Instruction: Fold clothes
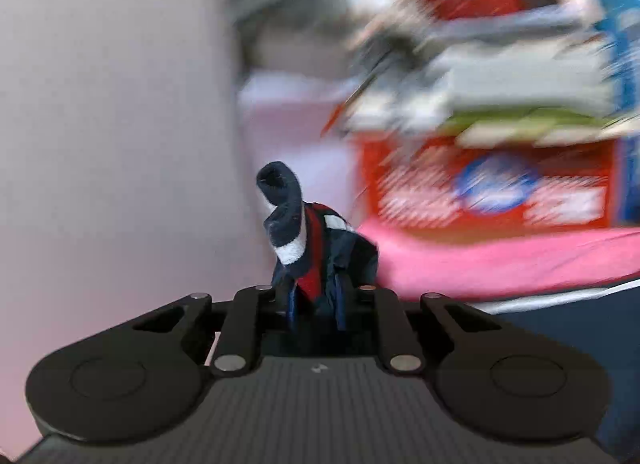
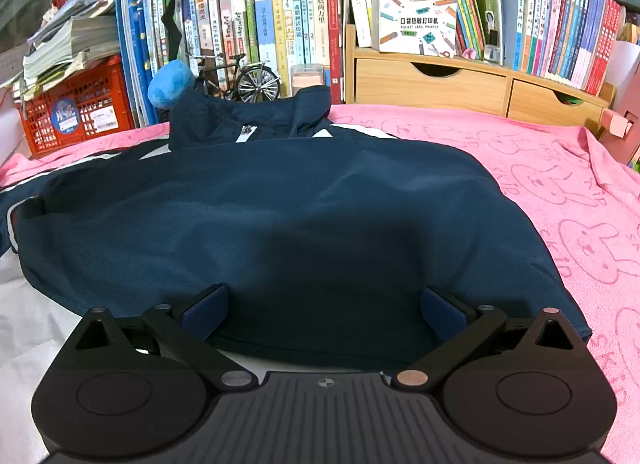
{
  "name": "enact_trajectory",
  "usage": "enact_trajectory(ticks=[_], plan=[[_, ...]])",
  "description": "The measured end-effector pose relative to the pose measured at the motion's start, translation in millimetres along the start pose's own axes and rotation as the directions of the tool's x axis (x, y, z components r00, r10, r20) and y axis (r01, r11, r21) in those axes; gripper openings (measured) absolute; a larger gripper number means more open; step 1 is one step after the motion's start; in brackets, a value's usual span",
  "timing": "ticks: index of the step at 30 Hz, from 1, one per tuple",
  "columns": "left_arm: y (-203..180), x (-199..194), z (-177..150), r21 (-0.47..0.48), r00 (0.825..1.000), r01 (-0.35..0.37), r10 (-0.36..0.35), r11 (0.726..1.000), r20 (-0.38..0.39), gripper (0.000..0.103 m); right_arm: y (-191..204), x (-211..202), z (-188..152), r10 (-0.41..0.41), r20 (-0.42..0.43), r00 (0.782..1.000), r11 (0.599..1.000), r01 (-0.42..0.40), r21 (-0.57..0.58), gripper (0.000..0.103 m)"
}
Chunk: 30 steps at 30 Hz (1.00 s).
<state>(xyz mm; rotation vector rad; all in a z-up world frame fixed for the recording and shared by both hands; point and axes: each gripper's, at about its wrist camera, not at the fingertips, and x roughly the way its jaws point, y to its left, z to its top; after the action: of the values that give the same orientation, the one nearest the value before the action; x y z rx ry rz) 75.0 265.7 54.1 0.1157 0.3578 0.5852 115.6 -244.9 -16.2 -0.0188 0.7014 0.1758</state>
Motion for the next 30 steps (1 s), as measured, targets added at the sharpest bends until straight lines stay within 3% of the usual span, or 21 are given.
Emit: enact_trajectory(ticks=[2, 4, 5, 7, 8, 10, 11, 12, 13, 15, 18, 22, 23, 25, 27, 30], plan=[[-22, -35, 24, 0.019, 0.991, 0.116, -0.117, 0.993, 0.060, 0.016, 0, 0, 0, 0.000, 0.000, 1.000, 1.000, 0.000, 0.001, 0.103], [-50, -75, 46, 0.046, 0.962, 0.239, -0.243, 0.970, 0.124, 0.016, 0, -1, 0, 0.000, 0.001, 1.000, 1.000, 0.000, 0.002, 0.103], [-65, -95, 57, 0.062, 0.939, 0.302, -0.309, 0.951, 0.154, 0.016, 0, -1, 0, 0.001, 0.001, 1.000, 1.000, -0.001, 0.003, 0.103], [-99, -132, 73, 0.090, 0.873, 0.441, -0.450, 0.893, 0.189, 0.017, -1, -1, 0, 0.001, 0.001, 1.000, 1.000, -0.001, 0.005, 0.103], [-119, -149, 79, 0.104, 0.834, 0.509, -0.520, 0.854, 0.187, 0.018, -1, -1, 0, 0.002, 0.002, 1.000, 1.000, -0.002, 0.006, 0.103], [-163, -169, 82, 0.132, 0.771, 0.610, -0.623, 0.782, 0.128, 0.025, -1, -1, 0, 0.003, 0.002, 1.000, 1.000, -0.003, 0.008, 0.103], [-187, -174, 77, 0.152, 0.750, 0.642, -0.656, 0.752, 0.078, 0.042, -1, -1, 0, 0.004, 0.002, 1.000, 1.000, -0.004, 0.009, 0.103], [-210, -177, 72, 0.173, 0.733, 0.666, -0.680, 0.725, 0.027, 0.069, -1, -1, 0, 0.004, 0.002, 1.000, 1.000, -0.004, 0.010, 0.103], [-233, -180, 63, 0.189, 0.729, 0.676, -0.685, 0.713, -0.024, 0.078, -1, -1, 0, 0.005, 0.003, 1.000, 1.000, -0.005, 0.011, 0.103], [-261, -184, 39, 0.213, 0.729, 0.680, -0.679, 0.702, -0.088, 0.082, -2, -1, 1, 0.007, 0.003, 1.000, 1.000, -0.007, 0.013, 0.103], [-269, -191, 12, 0.239, 0.697, 0.713, -0.702, 0.659, -0.143, 0.087, -2, -1, 1, 0.006, 0.003, 1.000, 1.000, -0.006, 0.013, 0.103], [-233, -199, -6, 0.255, 0.729, 0.675, -0.678, 0.692, -0.092, 0.096, -2, -1, 1, 0.006, 0.003, 1.000, 1.000, -0.006, 0.013, 0.103], [-221, -200, -11, 0.254, 0.752, 0.647, -0.656, 0.718, -0.062, 0.103, -2, -1, 0, 0.006, 0.003, 1.000, 1.000, -0.006, 0.013, 0.103], [-198, -190, -21, 0.230, 0.807, 0.578, -0.590, 0.783, -0.017, 0.103, -2, -1, 0, 0.005, 0.003, 1.000, 1.000, -0.005, 0.013, 0.103], [-182, -175, -34, 0.200, 0.852, 0.517, -0.523, 0.832, -0.025, 0.103, -2, 0, 0, 0.006, 0.004, 1.000, 1.000, -0.006, 0.013, 0.103], [-168, -155, -59, 0.175, 0.897, 0.441, -0.439, 0.880, -0.056, 0.103, -6, -2, -1, 0.020, 0.018, 1.000, 0.999, -0.020, 0.035, 0.103]])
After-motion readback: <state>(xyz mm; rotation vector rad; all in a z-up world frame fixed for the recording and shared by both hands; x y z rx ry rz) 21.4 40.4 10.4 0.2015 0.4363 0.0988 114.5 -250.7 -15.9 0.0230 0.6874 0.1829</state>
